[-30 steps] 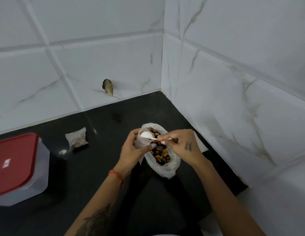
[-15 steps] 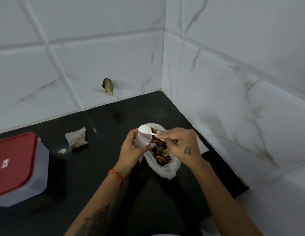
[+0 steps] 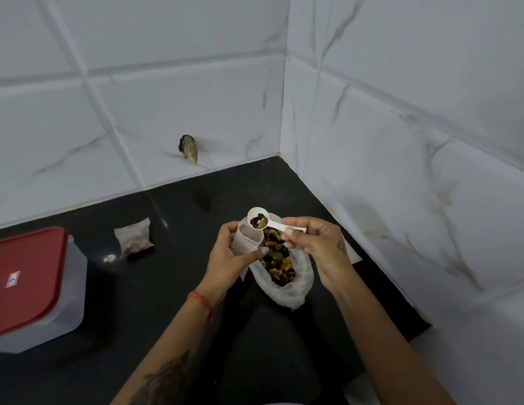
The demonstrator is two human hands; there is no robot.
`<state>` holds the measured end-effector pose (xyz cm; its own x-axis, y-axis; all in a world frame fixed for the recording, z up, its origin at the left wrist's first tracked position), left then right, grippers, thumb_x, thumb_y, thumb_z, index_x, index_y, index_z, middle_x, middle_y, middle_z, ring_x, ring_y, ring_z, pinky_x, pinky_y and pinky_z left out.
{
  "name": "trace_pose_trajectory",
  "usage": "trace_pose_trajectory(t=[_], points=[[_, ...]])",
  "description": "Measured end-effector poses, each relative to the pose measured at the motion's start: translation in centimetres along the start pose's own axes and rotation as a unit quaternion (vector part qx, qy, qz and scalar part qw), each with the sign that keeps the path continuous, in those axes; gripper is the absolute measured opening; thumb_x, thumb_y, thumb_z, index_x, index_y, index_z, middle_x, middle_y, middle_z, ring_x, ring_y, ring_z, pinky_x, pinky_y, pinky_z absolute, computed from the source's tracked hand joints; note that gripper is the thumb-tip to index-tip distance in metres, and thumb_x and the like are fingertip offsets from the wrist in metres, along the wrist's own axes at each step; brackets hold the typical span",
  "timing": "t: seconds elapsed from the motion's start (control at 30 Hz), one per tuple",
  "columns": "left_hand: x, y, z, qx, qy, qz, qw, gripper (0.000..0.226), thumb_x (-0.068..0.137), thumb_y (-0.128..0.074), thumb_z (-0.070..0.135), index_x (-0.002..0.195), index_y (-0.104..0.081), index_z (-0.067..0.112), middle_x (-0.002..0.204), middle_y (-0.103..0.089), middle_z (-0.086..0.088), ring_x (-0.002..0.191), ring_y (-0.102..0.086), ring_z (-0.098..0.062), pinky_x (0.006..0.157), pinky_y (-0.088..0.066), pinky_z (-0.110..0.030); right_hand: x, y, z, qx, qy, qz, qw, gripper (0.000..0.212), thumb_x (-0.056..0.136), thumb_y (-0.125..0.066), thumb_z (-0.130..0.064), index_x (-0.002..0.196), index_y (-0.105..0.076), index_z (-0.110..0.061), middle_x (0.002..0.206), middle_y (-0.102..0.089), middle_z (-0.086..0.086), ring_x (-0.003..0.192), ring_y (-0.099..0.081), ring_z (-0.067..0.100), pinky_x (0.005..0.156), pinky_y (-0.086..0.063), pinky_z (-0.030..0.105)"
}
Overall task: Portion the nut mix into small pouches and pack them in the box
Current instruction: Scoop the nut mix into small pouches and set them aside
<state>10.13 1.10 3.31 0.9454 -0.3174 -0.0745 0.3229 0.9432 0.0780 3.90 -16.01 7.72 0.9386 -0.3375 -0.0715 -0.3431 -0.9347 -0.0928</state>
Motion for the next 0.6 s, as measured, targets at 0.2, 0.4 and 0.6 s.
trace_pose_trajectory(t=[0.2,0.4,0.6], points=[[-0.3,1.1,-1.4,0.023,0.049,0.027,0.998,0.067,0.071,-0.080,0.009,0.126,-0.044,0.023,0.123,-0.054,0.003,0.113,-0.053,-0.012,0.093,-0.048,-0.033,0.9,1.9,3.0,0.011,-0.082,0.065,0.994,0.023,0.089,-0.059,-0.001,0.107,-0.070,-0.010,0.089,-0.072,0.006,0.079,-0.068,0.011,0.074,-0.056,0.021],[-0.8,1.0,-2.7,0.040,0.097,0.008,0.994,0.067,0.073,-0.074,-0.002,0.125,-0.041,0.024,0.117,-0.053,0.003,0.109,-0.053,-0.012,0.084,-0.047,-0.026,0.9,0.5,2.9,-0.366,0.107,0.050,0.923,0.028,0.090,-0.059,-0.006,0.114,-0.068,-0.016,0.108,-0.069,-0.003,0.101,-0.063,0.009,0.083,-0.045,0.009],[-1.1,0.6,-3.3,0.066,0.107,-0.019,0.992,0.063,0.074,-0.069,-0.005,0.121,-0.041,0.027,0.120,-0.050,0.002,0.109,-0.050,-0.011,0.083,-0.047,-0.025,1.8,-1.2,5.1,-0.576,0.009,-0.131,0.806,0.036,0.091,-0.055,-0.005,0.122,-0.063,-0.022,0.119,-0.063,0.008,0.106,-0.059,0.022,0.095,-0.045,0.026]])
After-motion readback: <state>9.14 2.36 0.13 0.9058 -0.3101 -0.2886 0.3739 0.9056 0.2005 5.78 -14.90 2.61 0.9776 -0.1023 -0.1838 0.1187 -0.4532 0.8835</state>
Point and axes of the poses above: each hand's wrist, its own x-axis towards the middle knuckle, its own y-axis out of the back of the hand, z = x × y, the point moved 7 cm from there along x, towards the middle knuckle
